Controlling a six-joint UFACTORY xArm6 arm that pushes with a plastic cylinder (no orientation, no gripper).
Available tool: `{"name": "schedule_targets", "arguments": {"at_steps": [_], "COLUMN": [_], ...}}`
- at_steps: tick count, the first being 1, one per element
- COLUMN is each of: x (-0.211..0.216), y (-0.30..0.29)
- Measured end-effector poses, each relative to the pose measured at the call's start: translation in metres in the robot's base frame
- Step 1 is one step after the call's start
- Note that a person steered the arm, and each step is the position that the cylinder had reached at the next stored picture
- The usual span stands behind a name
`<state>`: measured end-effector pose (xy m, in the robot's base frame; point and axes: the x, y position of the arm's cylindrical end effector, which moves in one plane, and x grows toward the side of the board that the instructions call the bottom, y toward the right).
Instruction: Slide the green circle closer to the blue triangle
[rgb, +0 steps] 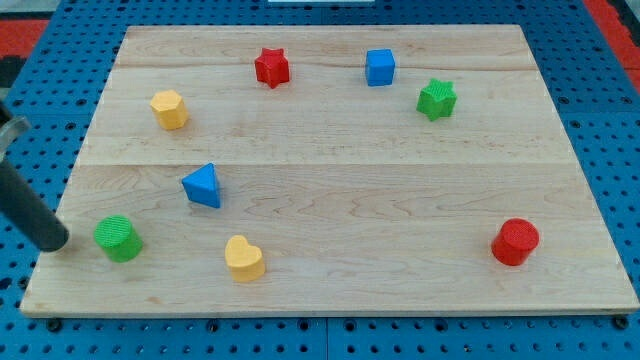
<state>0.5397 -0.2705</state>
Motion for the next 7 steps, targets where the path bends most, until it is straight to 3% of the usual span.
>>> {"name": "schedule_targets", "arguments": {"at_steps": [1,2,3,4,5,7], "x": [-0.005,0.046,0.059,0.031,-0.014,-0.011], "y": [0.037,-0.001,0.048,0.092,0.087,0.092]}}
